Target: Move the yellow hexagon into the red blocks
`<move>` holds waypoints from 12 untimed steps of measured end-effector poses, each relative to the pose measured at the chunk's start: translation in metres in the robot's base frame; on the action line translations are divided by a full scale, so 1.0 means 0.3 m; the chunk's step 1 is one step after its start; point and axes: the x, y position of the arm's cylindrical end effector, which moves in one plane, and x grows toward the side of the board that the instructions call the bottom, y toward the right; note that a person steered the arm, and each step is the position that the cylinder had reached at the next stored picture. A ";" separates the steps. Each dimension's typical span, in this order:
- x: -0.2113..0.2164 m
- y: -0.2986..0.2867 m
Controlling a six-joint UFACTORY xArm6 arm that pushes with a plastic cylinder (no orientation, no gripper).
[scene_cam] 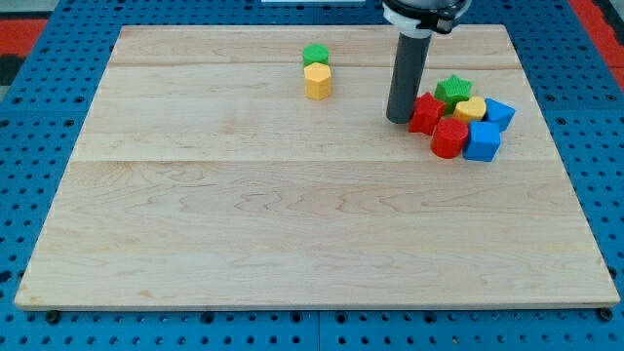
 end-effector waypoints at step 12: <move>-0.445 -0.353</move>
